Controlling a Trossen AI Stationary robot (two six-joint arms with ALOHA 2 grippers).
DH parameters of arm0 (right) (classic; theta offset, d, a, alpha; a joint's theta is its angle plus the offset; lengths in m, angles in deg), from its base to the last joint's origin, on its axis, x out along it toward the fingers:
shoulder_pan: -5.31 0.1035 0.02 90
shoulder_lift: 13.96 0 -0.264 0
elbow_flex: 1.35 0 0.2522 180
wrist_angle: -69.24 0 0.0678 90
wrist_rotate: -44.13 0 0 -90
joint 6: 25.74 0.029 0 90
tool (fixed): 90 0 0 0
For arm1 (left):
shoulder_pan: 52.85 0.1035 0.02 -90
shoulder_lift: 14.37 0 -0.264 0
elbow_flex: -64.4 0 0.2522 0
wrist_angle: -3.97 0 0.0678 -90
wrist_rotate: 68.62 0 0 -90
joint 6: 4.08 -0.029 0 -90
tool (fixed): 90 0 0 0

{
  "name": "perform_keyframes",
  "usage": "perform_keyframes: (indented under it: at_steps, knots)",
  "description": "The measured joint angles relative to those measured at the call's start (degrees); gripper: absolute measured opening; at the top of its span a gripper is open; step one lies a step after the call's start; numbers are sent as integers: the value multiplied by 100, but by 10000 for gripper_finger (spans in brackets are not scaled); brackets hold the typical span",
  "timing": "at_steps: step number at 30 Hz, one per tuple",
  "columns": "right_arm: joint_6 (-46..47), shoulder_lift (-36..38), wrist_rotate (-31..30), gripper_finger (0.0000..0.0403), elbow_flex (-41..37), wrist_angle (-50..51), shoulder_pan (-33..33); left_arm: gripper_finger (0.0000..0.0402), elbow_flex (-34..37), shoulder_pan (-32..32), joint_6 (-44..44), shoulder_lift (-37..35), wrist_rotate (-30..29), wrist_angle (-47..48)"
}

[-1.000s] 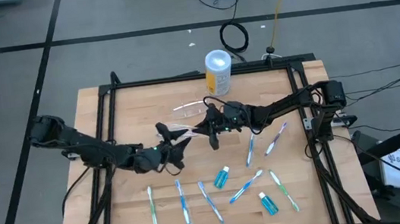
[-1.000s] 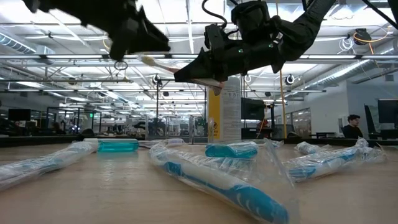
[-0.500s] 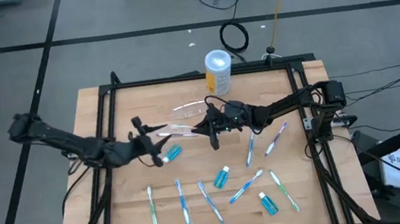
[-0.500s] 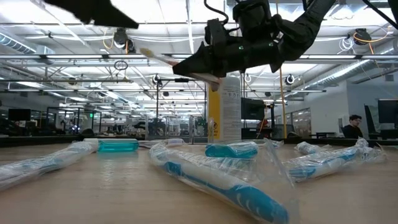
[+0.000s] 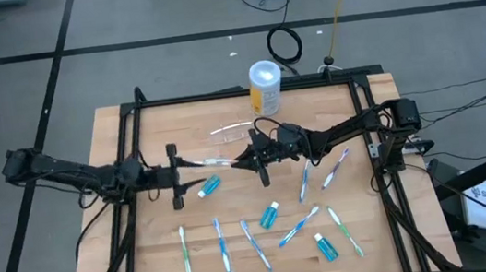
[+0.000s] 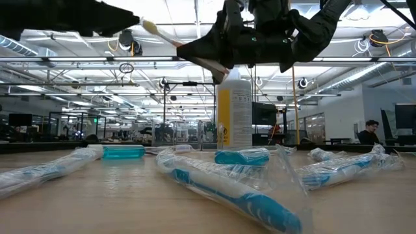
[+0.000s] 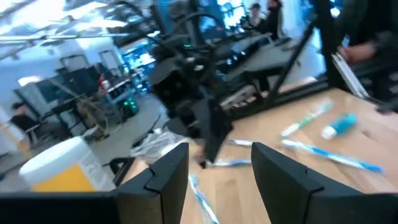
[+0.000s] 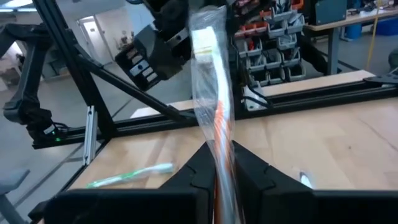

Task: Pick & Place toothbrushing station
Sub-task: Put the orange toothbrush into the left section of the transparent organizer

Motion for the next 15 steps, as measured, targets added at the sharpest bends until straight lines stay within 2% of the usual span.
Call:
perform_keyframes:
  at_steps: [9,15]
  knots:
    - [137,0,22,15,0,-57,9,182,9,665,454,850,240,-679]
    - [131,0,-8,17,0,-85,-5,182,2,676,513,872,608,-1143]
